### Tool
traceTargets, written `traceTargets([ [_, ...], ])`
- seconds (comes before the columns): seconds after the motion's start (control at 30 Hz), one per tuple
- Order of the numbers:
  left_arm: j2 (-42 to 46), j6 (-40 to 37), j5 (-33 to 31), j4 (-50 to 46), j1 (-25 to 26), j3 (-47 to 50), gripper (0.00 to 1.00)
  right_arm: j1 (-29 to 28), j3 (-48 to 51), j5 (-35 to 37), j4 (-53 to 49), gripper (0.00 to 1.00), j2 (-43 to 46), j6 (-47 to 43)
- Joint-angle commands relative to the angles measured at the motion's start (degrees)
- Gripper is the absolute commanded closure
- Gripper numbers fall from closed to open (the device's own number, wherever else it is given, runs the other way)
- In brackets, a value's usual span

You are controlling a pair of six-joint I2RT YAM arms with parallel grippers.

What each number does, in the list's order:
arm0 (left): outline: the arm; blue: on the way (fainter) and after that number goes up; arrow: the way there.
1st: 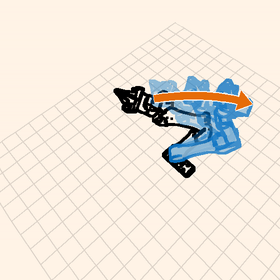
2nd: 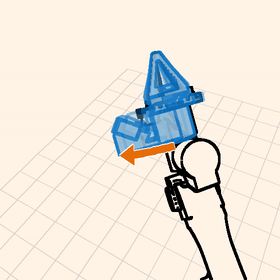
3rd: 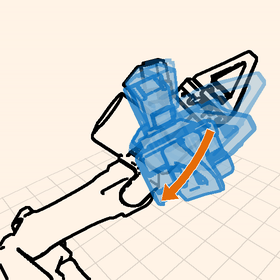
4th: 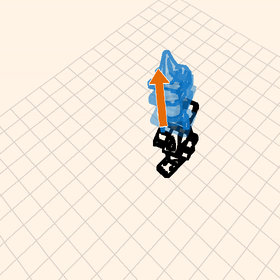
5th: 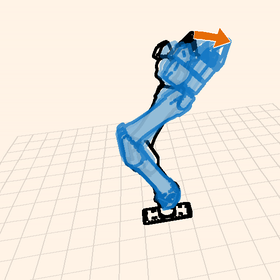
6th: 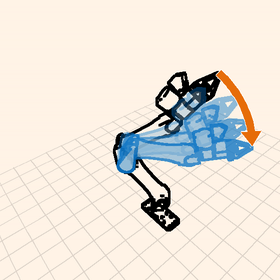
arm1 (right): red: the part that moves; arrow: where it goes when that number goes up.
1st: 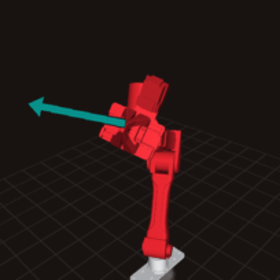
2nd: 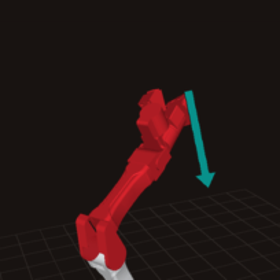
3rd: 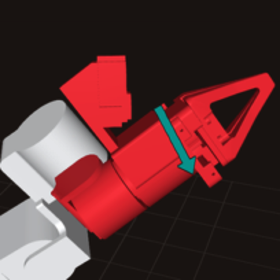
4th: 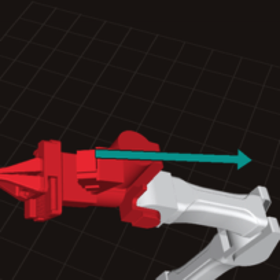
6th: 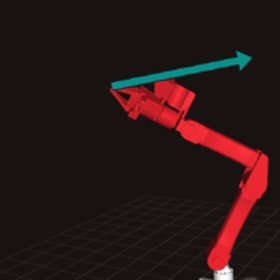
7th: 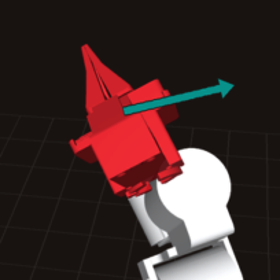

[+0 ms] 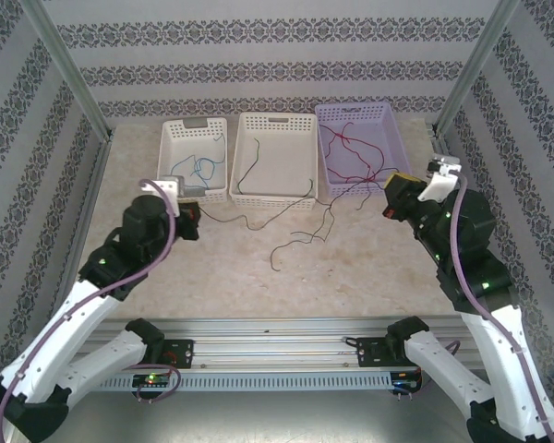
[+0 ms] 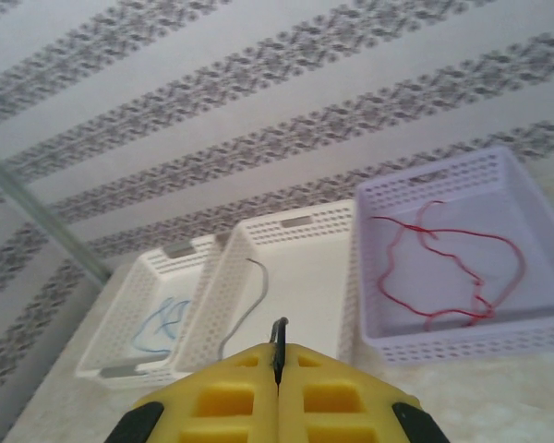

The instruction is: Untangle the cables

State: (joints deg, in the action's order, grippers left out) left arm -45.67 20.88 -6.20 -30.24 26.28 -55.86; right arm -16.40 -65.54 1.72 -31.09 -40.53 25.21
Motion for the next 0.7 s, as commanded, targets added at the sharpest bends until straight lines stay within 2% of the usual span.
traceTargets([
  [0.0, 2.03, -3.51, -4.06, -10.01, -4.33, -4.74, 1.00, 3.03, -1.17, 2.98, -5.65, 1.00, 0.71, -0.79],
  [0.13, 3.81, -5.16, -7.84, -14.20, -7.31, -9.11, 1.00, 7.40, -1.73, 1.65, -7.93, 1.00, 0.81, -0.35],
  [0.33, 5.07, -8.08, -14.02, -17.68, -7.98, -14.99, 1.00, 12.97, -1.97, 2.08, -11.06, 1.00, 0.77, -0.10],
  [0.53, 5.06, -11.48, -22.01, -20.26, -7.94, -19.26, 1.00, 13.66, 0.15, 8.03, -12.19, 1.00, 1.16, -0.75],
  [0.67, 4.51, -12.94, -23.31, -21.48, -7.98, -21.26, 1.00, 14.04, 1.92, 9.65, -11.97, 1.00, 0.56, -1.33],
])
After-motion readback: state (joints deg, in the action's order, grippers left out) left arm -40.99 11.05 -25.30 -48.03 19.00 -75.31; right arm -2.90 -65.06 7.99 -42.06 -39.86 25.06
